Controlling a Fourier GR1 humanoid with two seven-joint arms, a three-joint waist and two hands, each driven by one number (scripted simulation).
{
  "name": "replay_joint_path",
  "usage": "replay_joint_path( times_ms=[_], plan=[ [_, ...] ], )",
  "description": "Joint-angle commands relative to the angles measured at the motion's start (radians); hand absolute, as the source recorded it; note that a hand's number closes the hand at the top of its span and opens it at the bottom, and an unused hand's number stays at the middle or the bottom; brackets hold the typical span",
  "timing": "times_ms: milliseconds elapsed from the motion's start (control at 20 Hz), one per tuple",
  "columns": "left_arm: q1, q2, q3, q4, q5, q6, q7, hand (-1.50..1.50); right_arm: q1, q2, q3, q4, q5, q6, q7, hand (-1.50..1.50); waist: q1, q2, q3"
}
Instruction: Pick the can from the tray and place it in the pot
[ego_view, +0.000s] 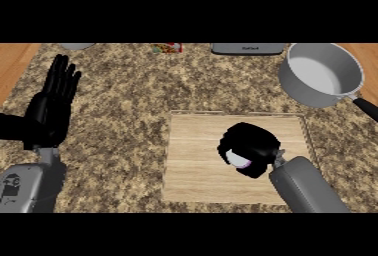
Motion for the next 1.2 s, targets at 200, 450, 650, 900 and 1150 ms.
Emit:
replay_joint_path(
  times_ms=[200, 450, 650, 900, 1150],
  plan=[
    [0.045, -0.028, -0.009, -0.021, -0.031, 0.008, -0.013, 0.00, 0.083, 0.018, -0.031, -0.157, 0.062, -0.064, 0.087, 1.50, -0.005, 0.012, 0.008],
    [0.011, -0.024, -0.027, -0.048, -0.025, -0.001, 0.007, 0.00, -0.093, 0.167, -0.280, -0.015, 0.079, -0.090, 0.493, 1.50, 0.033, 0.026, 0.009],
    [0.001, -0.017, -0.018, -0.041, -0.015, -0.014, -0.008, 0.00, -0.147, 0.213, -0.407, 0.011, 0.131, -0.197, 0.749, 1.50, 0.047, 0.047, 0.006],
    [-0.016, -0.028, -0.033, -0.028, -0.016, -0.018, -0.005, 0.00, -0.284, 0.216, -0.509, 0.037, 0.294, -0.344, 1.094, 1.50, 0.063, 0.048, 0.001],
    [-0.033, -0.033, -0.049, -0.024, -0.018, -0.028, -0.001, 0.00, -0.447, 0.177, -0.568, 0.097, 0.501, -0.457, 1.399, 1.50, 0.093, 0.051, 0.002]
  ],
)
